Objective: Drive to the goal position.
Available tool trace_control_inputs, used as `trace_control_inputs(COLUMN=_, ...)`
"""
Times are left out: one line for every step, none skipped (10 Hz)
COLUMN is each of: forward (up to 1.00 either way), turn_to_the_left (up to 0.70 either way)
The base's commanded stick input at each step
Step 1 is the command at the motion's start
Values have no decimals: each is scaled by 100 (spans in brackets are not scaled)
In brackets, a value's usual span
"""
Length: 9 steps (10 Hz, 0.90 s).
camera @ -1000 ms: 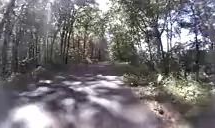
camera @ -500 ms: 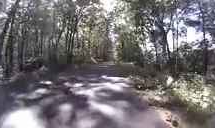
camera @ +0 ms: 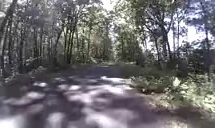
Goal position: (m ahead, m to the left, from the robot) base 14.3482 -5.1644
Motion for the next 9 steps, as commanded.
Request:
trace_control_inputs(forward=45, turn_to_the_left=0)
trace_control_inputs(forward=45, turn_to_the_left=0)
trace_control_inputs(forward=45, turn_to_the_left=0)
trace_control_inputs(forward=45, turn_to_the_left=0)
trace_control_inputs(forward=45, turn_to_the_left=-12)
trace_control_inputs(forward=45, turn_to_the_left=-27)
trace_control_inputs(forward=45, turn_to_the_left=-8)
trace_control_inputs(forward=45, turn_to_the_left=0)
trace_control_inputs(forward=45, turn_to_the_left=0)
